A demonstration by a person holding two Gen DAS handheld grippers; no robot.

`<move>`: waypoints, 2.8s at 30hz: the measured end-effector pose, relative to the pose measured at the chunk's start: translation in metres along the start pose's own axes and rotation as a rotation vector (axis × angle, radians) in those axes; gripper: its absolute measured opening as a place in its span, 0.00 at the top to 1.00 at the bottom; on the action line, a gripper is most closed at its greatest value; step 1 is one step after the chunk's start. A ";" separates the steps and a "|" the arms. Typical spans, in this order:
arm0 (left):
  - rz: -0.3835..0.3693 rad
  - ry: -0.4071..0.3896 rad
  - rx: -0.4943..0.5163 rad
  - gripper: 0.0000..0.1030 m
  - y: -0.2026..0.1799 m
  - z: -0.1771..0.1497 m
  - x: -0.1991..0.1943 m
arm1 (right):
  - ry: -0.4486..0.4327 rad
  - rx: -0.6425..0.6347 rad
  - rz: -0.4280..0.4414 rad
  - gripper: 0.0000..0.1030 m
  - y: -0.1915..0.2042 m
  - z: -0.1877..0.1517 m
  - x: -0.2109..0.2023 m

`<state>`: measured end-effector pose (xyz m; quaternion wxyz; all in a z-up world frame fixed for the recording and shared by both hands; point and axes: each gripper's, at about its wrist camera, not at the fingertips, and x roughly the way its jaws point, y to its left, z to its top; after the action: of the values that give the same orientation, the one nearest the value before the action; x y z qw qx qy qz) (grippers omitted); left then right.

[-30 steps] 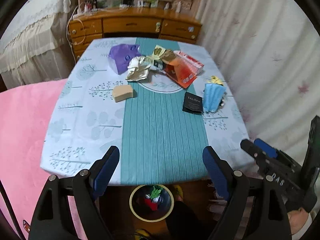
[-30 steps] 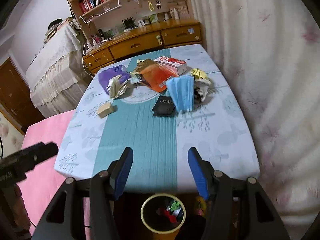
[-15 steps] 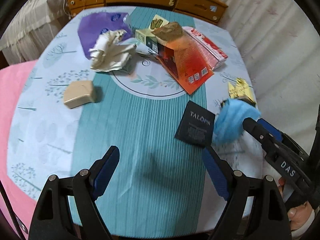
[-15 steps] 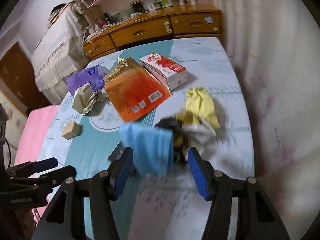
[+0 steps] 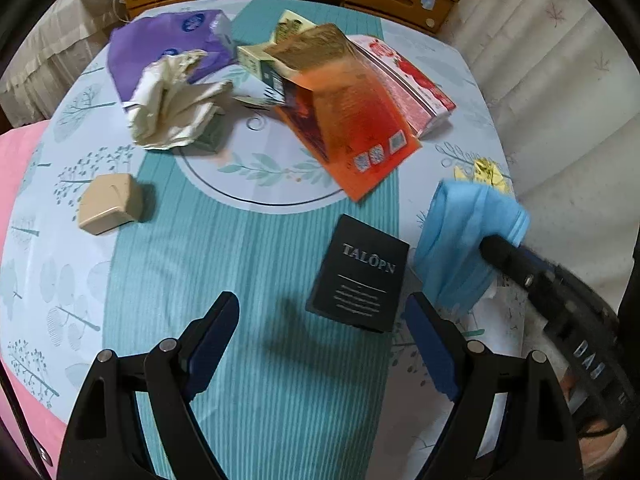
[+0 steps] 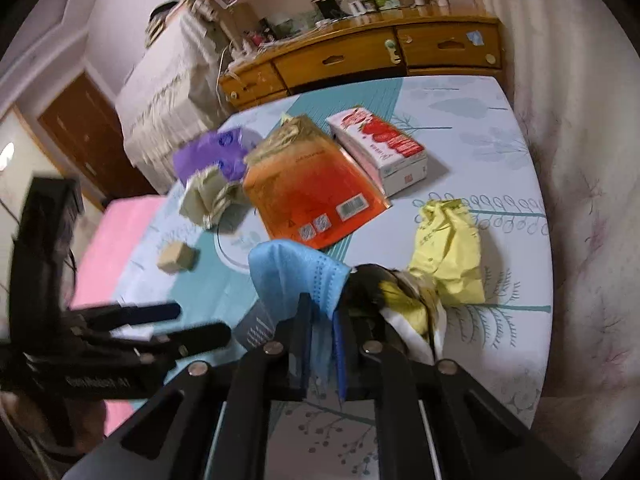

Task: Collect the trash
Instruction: 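Grasp the blue face mask with the right gripper, then grasp the black TALOPN card with left gripper while right gripper holds the mask, then lower card and mask over the bin and open both grippers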

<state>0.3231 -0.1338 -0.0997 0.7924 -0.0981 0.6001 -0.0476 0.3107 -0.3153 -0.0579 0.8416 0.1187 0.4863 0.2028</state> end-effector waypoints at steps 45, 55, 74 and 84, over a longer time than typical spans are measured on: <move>-0.111 -0.118 0.111 0.47 0.070 -0.075 -0.117 | -0.104 -0.015 -0.024 0.93 0.125 -0.060 -0.053; -0.163 -0.144 0.263 0.47 0.134 -0.183 -0.176 | -0.113 0.059 -0.103 0.93 0.226 -0.170 -0.088; -0.134 0.094 0.238 0.46 0.179 -0.307 -0.094 | 0.172 0.234 -0.182 0.93 0.235 -0.318 -0.022; -0.057 0.173 0.153 0.46 0.196 -0.348 0.070 | 0.300 0.399 -0.221 0.93 0.146 -0.399 0.105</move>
<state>0.0000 0.0102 -0.2977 0.7413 -0.0497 0.6578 -0.1239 -0.0218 -0.1365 -0.2800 0.7372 0.1972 0.6457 0.0254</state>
